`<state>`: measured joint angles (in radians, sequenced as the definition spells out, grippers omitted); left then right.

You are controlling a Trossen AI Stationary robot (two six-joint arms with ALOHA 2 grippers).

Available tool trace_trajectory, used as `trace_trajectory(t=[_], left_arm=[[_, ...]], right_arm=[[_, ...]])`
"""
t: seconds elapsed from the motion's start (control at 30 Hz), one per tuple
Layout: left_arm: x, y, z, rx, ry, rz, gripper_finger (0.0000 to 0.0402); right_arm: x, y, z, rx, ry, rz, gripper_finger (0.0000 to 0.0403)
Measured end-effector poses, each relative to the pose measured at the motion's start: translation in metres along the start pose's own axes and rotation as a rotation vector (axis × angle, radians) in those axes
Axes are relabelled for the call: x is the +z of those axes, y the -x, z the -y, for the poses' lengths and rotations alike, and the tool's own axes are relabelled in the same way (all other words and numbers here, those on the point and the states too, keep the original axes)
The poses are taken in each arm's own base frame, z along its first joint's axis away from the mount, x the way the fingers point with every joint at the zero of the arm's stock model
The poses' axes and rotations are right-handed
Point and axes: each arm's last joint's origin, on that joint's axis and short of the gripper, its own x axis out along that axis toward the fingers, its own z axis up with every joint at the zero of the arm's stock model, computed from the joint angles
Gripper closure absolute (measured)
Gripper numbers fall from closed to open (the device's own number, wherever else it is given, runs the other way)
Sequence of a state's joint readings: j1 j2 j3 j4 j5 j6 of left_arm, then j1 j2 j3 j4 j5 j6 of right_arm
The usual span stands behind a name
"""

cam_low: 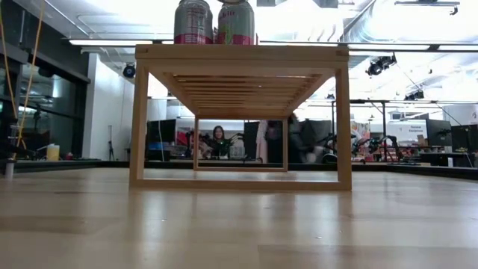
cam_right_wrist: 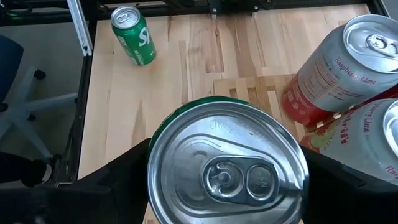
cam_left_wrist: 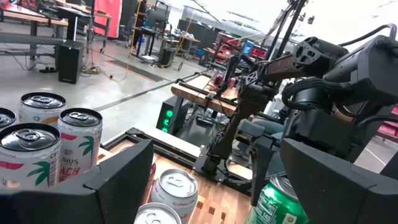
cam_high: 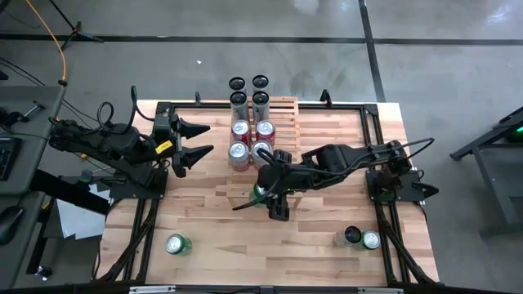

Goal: Place canned beverage on shelf
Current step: Put the top green soda can on the shelf

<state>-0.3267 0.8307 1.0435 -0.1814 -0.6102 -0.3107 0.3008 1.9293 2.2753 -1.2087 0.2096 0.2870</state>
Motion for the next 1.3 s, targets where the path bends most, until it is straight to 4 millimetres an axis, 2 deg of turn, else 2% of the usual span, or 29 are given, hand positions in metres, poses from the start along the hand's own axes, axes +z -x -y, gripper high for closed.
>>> trace_trajectory(t=[0.43, 0.93, 1.1, 1.3], left_arm=[[0.000, 0.000, 0.000, -0.002, -0.001, -0.002, 0.0060], [-0.002, 0.000, 0.003, -0.103, -0.004, -0.040, 0.0060], [-0.018, -0.008, 0.008, -0.124, -0.063, -0.155, 0.0060], [-0.046, -0.022, 0.027, -0.164, -0.152, -0.289, 0.0060]], right_arm=[[0.000, 0.000, 0.000, -0.001, 0.009, -0.003, 0.0109], [-0.001, 0.000, 0.000, 0.002, 0.002, -0.007, 0.0109], [-0.001, 0.000, 0.000, 0.002, 0.001, -0.007, 0.0109], [-0.001, 0.000, 0.000, 0.002, 0.001, -0.006, 0.0109]])
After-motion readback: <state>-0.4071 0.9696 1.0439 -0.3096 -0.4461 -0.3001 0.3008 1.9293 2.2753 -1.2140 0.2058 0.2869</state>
